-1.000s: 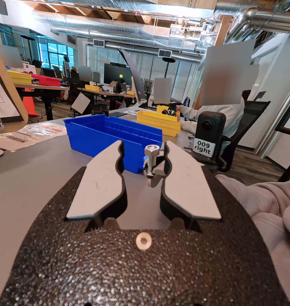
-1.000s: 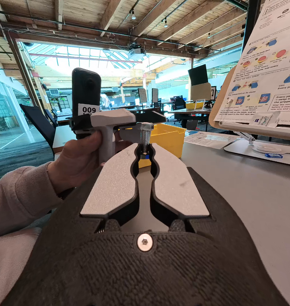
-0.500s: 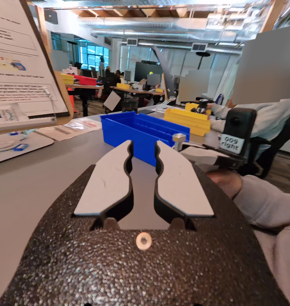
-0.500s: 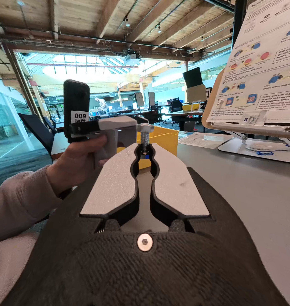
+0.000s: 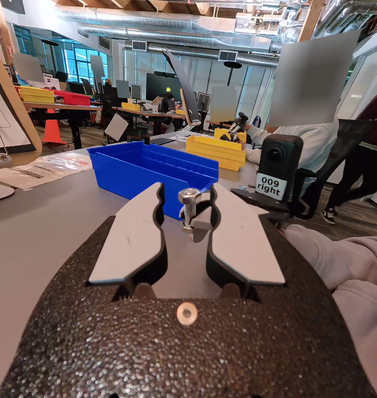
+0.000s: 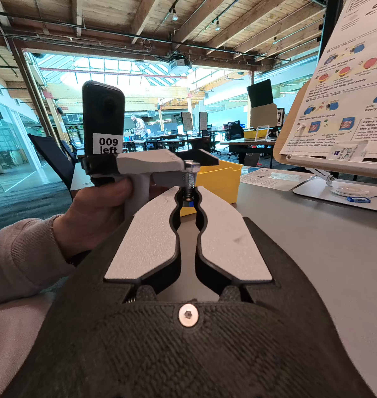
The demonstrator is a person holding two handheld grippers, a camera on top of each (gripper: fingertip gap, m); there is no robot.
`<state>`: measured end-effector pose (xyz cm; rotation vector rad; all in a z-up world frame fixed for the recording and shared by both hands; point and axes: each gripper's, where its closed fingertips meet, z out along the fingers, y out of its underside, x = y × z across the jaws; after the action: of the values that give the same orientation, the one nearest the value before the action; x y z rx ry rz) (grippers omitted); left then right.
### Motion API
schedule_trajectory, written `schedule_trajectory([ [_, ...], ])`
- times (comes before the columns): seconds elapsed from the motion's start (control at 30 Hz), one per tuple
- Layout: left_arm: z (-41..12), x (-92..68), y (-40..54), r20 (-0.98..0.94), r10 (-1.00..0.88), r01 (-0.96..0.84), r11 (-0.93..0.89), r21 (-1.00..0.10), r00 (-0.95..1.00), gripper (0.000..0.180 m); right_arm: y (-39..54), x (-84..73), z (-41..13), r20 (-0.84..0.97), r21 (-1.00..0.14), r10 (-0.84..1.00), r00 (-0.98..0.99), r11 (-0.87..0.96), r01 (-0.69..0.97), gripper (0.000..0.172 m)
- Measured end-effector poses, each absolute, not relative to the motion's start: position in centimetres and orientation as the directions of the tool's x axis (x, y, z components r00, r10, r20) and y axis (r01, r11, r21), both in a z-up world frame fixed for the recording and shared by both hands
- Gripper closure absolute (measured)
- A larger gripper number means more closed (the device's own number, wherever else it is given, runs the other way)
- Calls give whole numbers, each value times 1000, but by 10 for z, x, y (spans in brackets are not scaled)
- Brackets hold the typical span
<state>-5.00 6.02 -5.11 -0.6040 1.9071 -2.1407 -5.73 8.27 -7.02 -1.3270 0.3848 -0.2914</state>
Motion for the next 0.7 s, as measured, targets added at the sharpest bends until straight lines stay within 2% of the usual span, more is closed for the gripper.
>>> schedule_trajectory([
  [0.13,-55,-44,65,168,-441,-117,-140,-983,-882,142,82,-57,-69,-110,-974,-425,898,228,-12,163],
  [0.23,-53,-40,73,198,-453,-132,-174,-976,-869,135,75,-52,-65,-149,-963,-429,891,267,-32,163],
  [0.33,-52,-27,92,209,-531,-114,-206,-972,-821,154,66,-50,-61,-152,-958,-430,890,287,-26,163],
  [0.37,-54,-24,95,204,-551,-113,-195,-974,-809,154,65,-48,-61,-146,-959,-443,885,283,-17,163],
  [0.5,-52,-36,77,161,-508,-98,-149,-984,-846,139,70,-50,-64,-139,-964,-439,888,266,-19,163],
  [0.7,-55,-46,60,144,-466,-97,-123,-988,-873,135,76,-53,-67,-124,-969,-431,894,245,-17,163],
])
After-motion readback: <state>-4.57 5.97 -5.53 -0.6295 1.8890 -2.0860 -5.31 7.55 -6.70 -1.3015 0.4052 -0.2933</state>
